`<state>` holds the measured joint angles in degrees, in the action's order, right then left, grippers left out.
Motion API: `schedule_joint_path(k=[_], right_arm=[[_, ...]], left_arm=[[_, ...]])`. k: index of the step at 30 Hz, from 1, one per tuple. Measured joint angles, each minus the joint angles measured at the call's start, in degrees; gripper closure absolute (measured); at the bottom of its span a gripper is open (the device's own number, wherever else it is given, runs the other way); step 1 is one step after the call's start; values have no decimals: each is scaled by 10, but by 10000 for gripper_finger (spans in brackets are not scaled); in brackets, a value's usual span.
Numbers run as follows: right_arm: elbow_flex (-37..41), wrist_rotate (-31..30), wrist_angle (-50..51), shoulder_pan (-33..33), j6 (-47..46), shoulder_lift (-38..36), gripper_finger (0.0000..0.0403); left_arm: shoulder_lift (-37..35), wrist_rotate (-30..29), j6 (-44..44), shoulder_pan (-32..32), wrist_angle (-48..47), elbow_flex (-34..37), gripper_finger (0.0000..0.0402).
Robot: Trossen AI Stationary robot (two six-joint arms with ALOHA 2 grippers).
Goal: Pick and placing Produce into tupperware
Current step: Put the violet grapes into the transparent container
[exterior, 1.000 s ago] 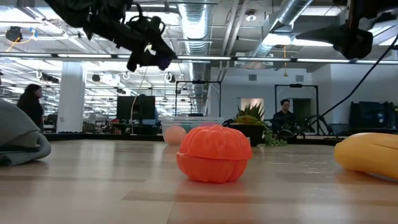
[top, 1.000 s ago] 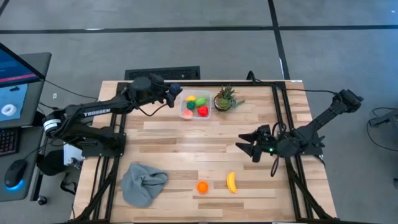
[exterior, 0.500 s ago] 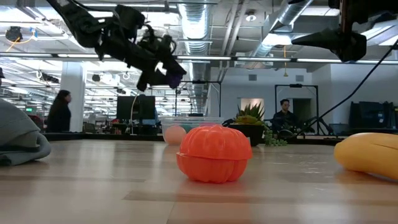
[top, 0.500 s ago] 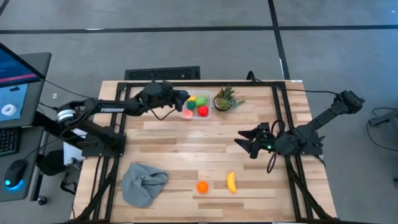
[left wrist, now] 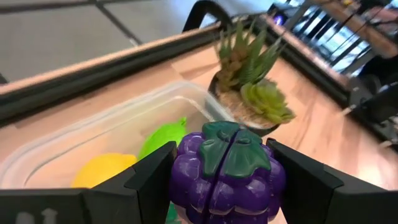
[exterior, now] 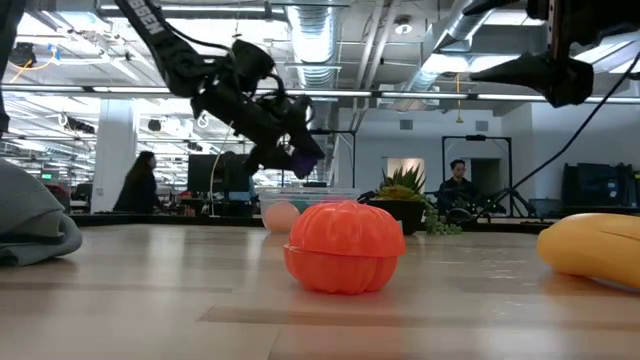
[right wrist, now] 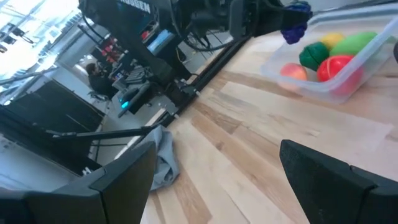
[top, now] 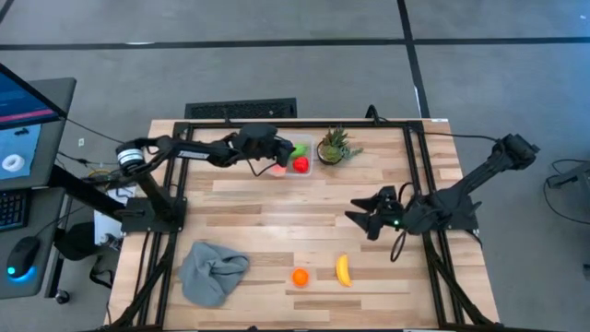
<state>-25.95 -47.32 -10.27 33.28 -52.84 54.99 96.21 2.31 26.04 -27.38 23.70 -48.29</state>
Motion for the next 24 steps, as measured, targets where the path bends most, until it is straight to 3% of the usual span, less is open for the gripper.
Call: schedule_joint_path(k=[9, 24], right_arm=[[0, 25, -7, 0, -52, 52, 40], [0, 25, -43, 1, -53, 72, 40]], left_arm=[[43, 23, -13, 0, -48, -65, 175], [43, -2, -27, -37, -115, -71, 175]])
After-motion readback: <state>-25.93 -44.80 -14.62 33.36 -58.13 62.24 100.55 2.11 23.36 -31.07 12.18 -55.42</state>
